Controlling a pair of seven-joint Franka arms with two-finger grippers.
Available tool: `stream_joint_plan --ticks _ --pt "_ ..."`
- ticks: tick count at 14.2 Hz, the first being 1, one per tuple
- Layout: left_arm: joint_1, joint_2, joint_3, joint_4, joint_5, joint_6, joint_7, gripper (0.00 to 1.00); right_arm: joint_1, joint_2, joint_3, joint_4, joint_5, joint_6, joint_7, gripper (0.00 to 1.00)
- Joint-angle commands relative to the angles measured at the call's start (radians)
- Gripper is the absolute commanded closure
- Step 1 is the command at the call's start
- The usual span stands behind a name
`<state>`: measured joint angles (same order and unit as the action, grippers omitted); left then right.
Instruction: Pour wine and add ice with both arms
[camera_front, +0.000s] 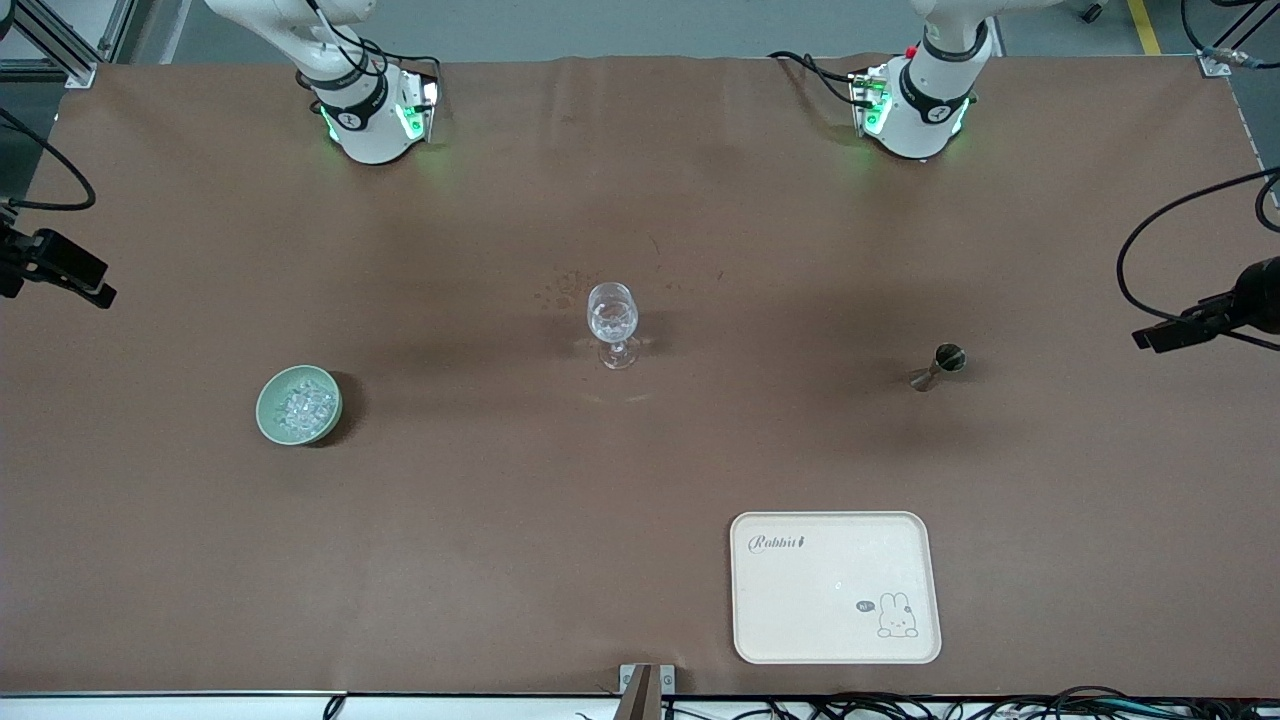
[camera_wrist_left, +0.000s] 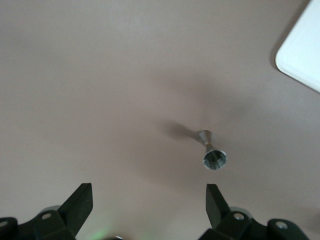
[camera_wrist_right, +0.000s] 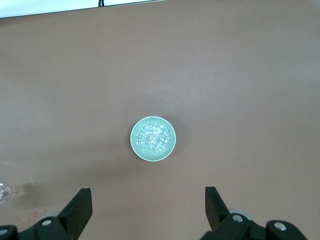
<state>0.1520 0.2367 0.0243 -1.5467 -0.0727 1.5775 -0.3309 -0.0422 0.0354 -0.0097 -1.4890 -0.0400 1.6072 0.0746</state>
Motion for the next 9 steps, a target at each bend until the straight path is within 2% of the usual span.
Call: stream_joint_plan --ticks 1,2,5,9 --pt "0.087 0.111 -0.006 0.022 -0.155 -0.02 -0.103 0.0 -0.025 -0.019 -0.004 -0.022 -0.008 -0.018 0.004 0.0" --pt "0.119 0.148 -0.006 0.022 -0.23 -0.022 -0.109 0.0 -0.039 -0.02 -0.003 -0.02 -0.008 -0.048 0.011 0.0" --pt "0.146 0.271 -0.006 0.019 -0.318 -0.024 -0.12 0.0 -0.065 -0.019 -0.004 -0.013 -0.009 -0.023 0.008 0.0" --pt "0.21 0.424 -0.007 -0.016 -0.513 -0.028 -0.105 0.02 -0.099 -0.019 -0.003 -0.011 0.0 0.008 -0.006 0.0"
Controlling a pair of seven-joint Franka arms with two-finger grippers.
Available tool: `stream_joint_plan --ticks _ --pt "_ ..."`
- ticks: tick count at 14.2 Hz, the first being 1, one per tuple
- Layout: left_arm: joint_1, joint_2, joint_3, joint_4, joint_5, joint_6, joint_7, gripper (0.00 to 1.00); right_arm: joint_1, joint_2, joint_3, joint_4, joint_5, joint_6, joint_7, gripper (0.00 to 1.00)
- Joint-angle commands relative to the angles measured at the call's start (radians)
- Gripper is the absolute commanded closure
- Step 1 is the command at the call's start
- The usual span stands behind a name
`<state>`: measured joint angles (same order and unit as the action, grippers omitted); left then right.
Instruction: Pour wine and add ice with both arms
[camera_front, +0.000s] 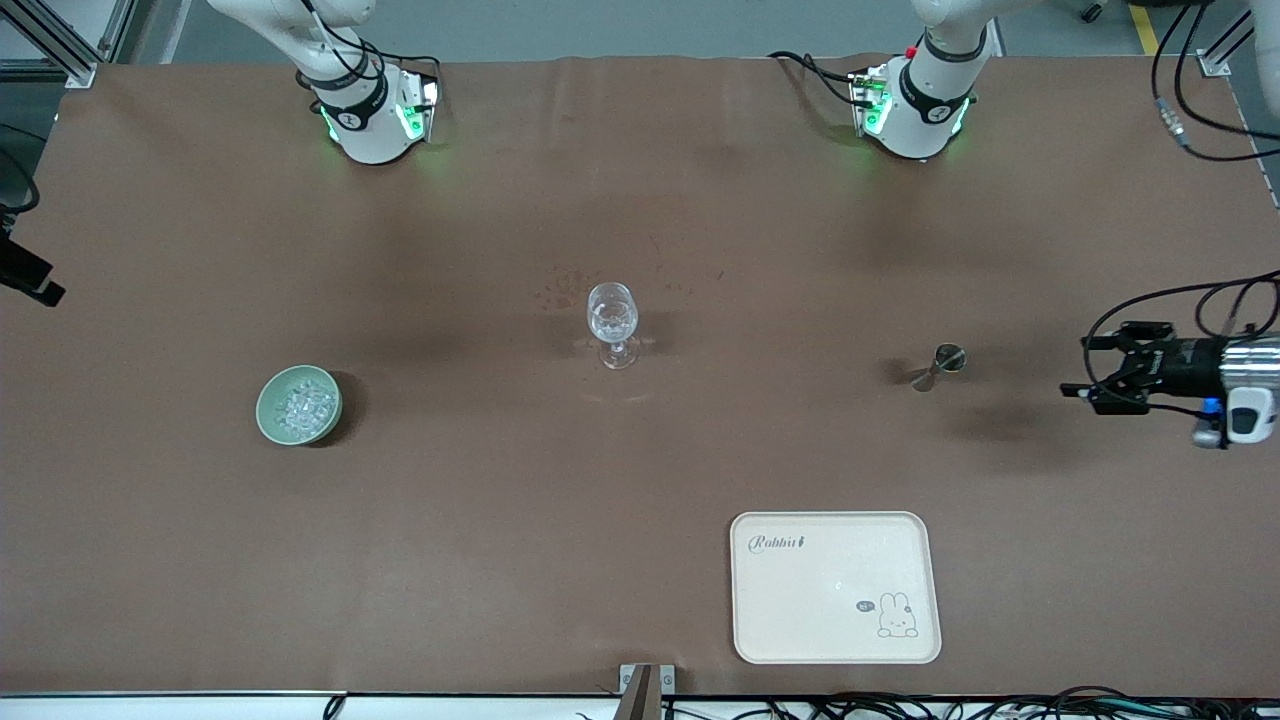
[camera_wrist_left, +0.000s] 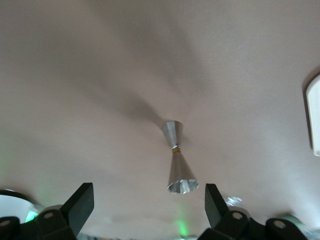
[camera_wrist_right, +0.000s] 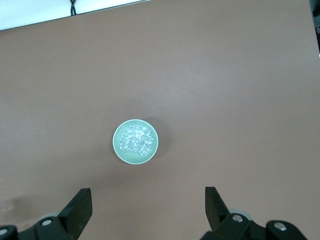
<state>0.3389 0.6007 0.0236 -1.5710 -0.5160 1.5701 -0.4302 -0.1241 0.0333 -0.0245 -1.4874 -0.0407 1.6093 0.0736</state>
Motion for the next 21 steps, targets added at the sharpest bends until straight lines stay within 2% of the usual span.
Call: stream_joint_plan --ticks 1,3,5,9,21 --pt "0.023 0.083 -0.007 0.006 -0.094 -0.028 -0.01 0.03 -0.009 -0.016 0.014 -0.014 0.004 0.001 -0.005 0.0" --pt "0.032 0.148 -0.005 -0.003 -0.201 -0.071 -0.015 0.05 -0.002 -0.016 0.023 -0.02 0.007 -0.052 -0.006 0.0" --pt "0.045 0.191 -0.01 -0.004 -0.236 -0.078 -0.012 0.05 0.035 -0.024 0.023 -0.025 0.018 -0.087 -0.008 0.0" --pt "0.034 0.218 -0.014 -0.061 -0.315 -0.079 -0.001 0.13 0.096 -0.023 0.021 -0.03 0.018 -0.043 -0.005 0.0" --pt "-0.004 0.254 -0.047 -0.093 -0.34 -0.071 0.034 0.11 0.093 -0.021 0.018 -0.028 0.019 -0.031 -0.005 0.0"
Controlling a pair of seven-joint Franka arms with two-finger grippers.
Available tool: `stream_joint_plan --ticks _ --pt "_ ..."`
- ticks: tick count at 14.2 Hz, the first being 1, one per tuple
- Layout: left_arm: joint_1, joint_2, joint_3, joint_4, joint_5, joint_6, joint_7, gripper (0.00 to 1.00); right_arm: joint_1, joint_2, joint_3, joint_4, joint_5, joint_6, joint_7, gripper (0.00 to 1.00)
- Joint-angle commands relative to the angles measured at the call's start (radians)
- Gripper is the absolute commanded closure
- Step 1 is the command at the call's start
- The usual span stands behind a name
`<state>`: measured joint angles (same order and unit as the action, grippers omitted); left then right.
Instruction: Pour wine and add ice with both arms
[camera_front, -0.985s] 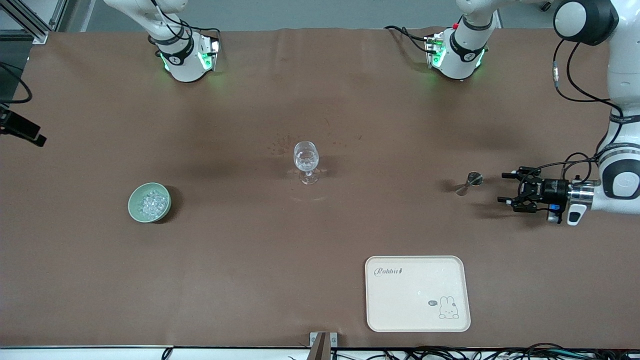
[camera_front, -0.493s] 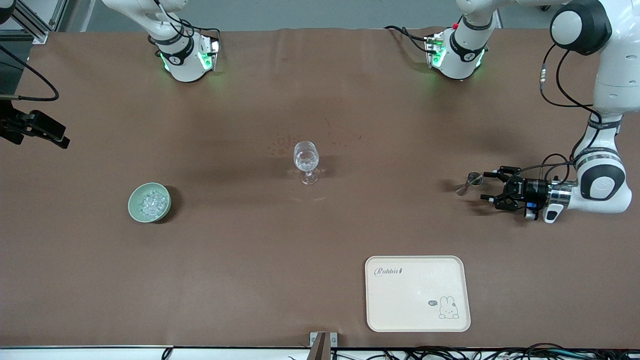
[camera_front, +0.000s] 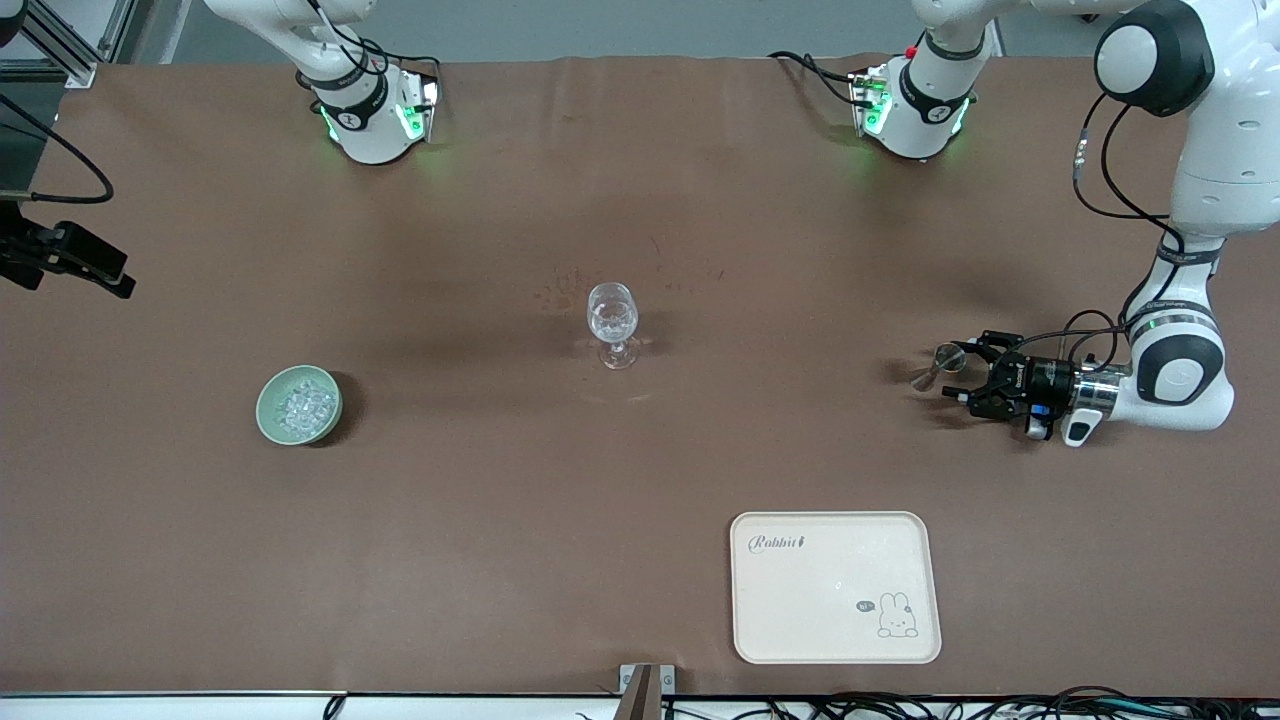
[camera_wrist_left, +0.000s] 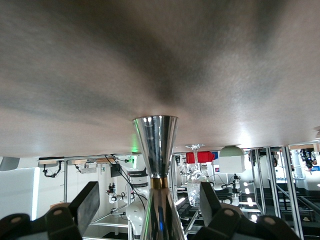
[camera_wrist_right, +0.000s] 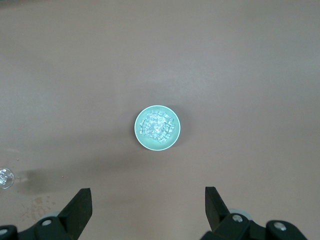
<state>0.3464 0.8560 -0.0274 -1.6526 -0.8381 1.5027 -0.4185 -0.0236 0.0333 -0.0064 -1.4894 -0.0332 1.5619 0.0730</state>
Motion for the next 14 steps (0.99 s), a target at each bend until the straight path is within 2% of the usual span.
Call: stream_joint_plan --ticks 1,5,10,12,14 --pt "-0.017 -0.002 0.004 -0.013 -0.018 -0.001 0.026 0.11 -0.006 -0.021 0.0 -0.026 0.012 0.017 -0.004 0.0" --pt "-0.027 0.0 0.004 -0.018 -0.018 0.016 0.027 0.15 -0.005 -0.021 0.0 -0.026 0.012 0.01 -0.004 0.0" --pt "-0.033 0.008 0.004 -0.018 -0.018 0.016 0.027 0.29 0.001 -0.01 0.0 -0.034 0.01 0.05 0.002 0.0" --pt "-0.033 0.011 0.004 -0.018 -0.018 0.017 0.027 0.33 0.001 -0.001 0.0 -0.092 0.01 0.113 0.004 0.0" --pt "-0.033 0.012 0.004 -0.018 -0.018 0.017 0.03 0.41 -0.002 -0.001 0.002 -0.203 0.013 0.22 0.005 0.0"
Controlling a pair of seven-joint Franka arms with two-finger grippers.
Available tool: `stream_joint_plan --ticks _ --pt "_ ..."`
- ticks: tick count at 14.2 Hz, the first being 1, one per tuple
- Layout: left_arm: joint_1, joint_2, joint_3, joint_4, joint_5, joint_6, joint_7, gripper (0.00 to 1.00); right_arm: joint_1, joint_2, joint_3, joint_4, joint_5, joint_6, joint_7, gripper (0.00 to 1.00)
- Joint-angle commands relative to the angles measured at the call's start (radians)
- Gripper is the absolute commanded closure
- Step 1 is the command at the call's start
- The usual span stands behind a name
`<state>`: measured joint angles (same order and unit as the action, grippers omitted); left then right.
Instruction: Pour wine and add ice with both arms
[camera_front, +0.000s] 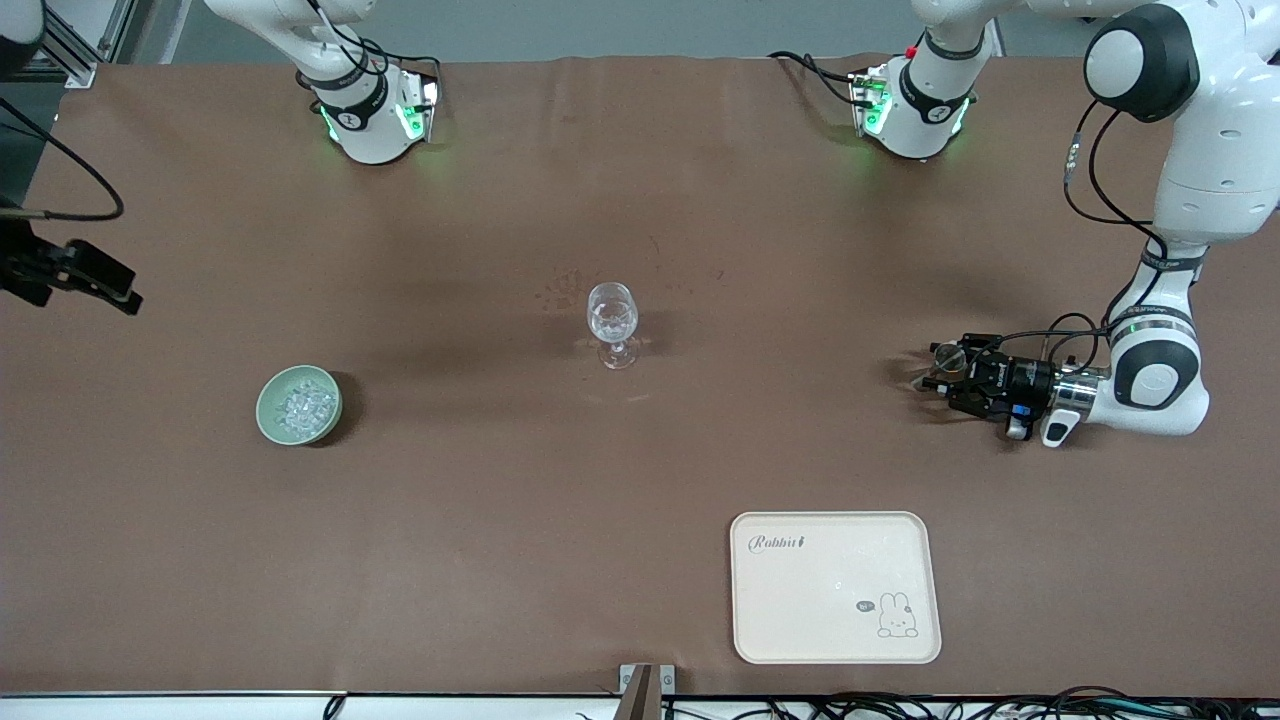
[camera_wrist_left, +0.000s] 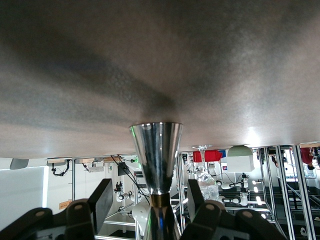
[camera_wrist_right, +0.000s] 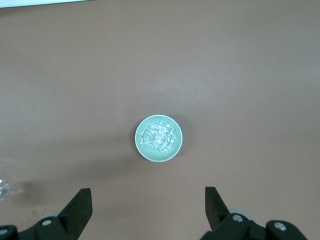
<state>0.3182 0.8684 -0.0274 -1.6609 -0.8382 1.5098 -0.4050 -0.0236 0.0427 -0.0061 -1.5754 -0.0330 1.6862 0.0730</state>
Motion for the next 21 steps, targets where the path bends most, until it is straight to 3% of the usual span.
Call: stream_joint_plan --ticks 1,2,5,8,13,16,19,21 --pt "-0.005 0.001 0.004 -0.01 -0.018 0.01 0.017 0.47 -0.002 -0.006 0.002 -0.173 0.013 0.152 0.005 0.0" --pt "-0.005 0.0 0.004 -0.01 -0.01 0.009 0.017 0.57 -0.002 -0.001 0.002 -0.231 0.013 0.217 0.005 0.0" --pt "-0.005 0.0 0.004 -0.008 -0.01 0.009 0.017 0.72 -0.009 0.049 0.0 -0.415 0.012 0.447 -0.001 0.0" --pt "-0.007 0.001 0.004 -0.007 -0.01 0.009 0.009 0.99 -0.03 0.138 -0.002 -0.547 0.012 0.682 -0.006 0.0" --pt "-0.014 -0.011 0.0 -0.002 -0.018 0.003 -0.023 0.99 -0.038 0.236 -0.002 -0.572 0.01 0.757 -0.007 0.0" --pt "0.001 -0.026 -0.038 0.001 -0.039 0.001 -0.037 0.99 -0.038 0.272 -0.002 -0.606 0.012 0.849 -0.006 0.01" --pt "-0.008 -0.064 -0.084 0.0 -0.048 0.001 -0.134 0.99 -0.038 0.289 -0.002 -0.623 0.012 0.876 -0.002 0.1" --pt "-0.011 -0.092 -0.141 0.022 -0.033 0.004 -0.141 0.99 -0.038 0.305 -0.002 -0.621 0.012 0.888 0.004 0.24"
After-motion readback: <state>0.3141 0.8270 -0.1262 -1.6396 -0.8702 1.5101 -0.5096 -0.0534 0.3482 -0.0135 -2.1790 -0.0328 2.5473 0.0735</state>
